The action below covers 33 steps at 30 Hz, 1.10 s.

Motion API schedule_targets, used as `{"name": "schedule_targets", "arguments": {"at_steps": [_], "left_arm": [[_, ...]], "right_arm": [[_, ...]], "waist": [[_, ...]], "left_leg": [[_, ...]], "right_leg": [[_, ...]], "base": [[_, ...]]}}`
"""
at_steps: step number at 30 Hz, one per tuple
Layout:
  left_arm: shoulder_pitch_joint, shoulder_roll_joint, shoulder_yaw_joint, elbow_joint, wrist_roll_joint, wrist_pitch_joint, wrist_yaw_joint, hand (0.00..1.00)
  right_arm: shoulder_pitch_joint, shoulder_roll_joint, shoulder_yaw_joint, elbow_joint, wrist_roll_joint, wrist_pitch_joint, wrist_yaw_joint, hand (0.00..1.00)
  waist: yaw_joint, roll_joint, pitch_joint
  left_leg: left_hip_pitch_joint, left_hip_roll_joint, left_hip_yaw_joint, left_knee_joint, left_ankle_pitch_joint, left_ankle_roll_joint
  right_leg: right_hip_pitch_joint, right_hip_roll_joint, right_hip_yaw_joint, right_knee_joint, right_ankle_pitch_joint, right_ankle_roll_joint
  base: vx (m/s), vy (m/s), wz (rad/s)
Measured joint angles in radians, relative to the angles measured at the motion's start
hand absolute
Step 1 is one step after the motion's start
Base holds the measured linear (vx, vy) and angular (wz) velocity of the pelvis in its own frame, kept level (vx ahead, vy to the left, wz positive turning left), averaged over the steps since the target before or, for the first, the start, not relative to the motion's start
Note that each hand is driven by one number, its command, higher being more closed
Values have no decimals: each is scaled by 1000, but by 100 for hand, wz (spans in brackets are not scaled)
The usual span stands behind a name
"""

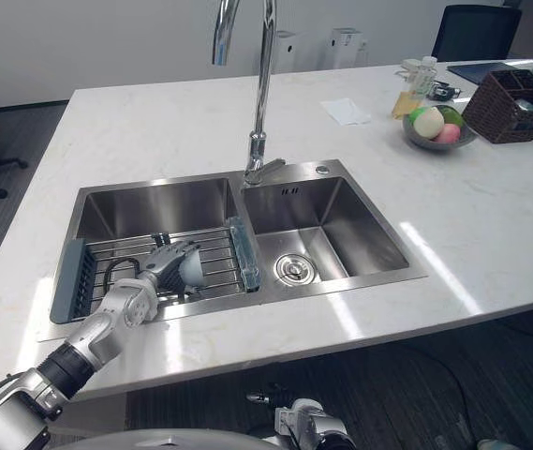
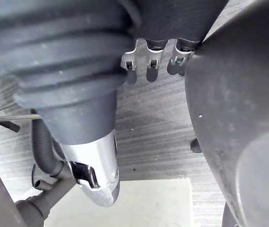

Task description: Walk over to the sink, pick up the cup, carry it to the dishwasher, place the cup inside the dishwasher, then close the dishwasher door

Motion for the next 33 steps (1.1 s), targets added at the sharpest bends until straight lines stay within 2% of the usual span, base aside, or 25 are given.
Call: {"name": "schedule_targets", "arguments": {"at_steps": [6, 10, 17, 22, 29, 33], "left_arm": [[0, -11, 18, 11, 0, 23, 3, 0], [0, -29, 76, 40, 0, 26, 26, 0], [0, -29, 81, 51, -3, 25, 64, 0], [0, -30, 90, 73, -3, 24, 64, 0], [0, -32, 117, 83, 0, 18, 14, 0], [-1, -28, 119, 81, 2, 8, -46, 0]], "right_arm": [[2, 0, 0, -10, 0, 14, 0, 0], [4, 0, 0, -14, 0, 17, 0, 0], [2, 1, 0, -17, -22, 29, 2, 0], [-1, 2, 0, -17, -33, 41, 7, 0], [1, 2, 0, -18, -39, 53, 9, 0], [2, 2, 0, -18, -39, 60, 13, 0]], "waist": [[1, -1, 0], [2, -1, 0], [4, -1, 0], [4, -3, 1], [4, -11, -3], [4, -15, -7]], "left_leg": [[0, 0, 1, 0, 0, 1], [-3, 0, -1, 0, 0, 1], [-6, 0, -4, 0, 0, 1], [7, -1, -4, 0, -1, 0], [8, -1, -5, 0, -1, 1], [7, -2, -6, 0, -3, 1]], "right_leg": [[0, -1, 0, -2, 1, 1], [-1, -1, -1, -4, 2, 2], [0, -1, -4, -7, 2, 2], [14, -1, -5, -9, 2, 2], [14, -2, -5, -7, 1, 3], [14, -2, -5, -9, 0, 4]], "base": [[-5, -1, 0], [0, 0, 0], [0, 0, 0], [0, 0, 0], [0, 0, 0], [0, 0, 0]]}}
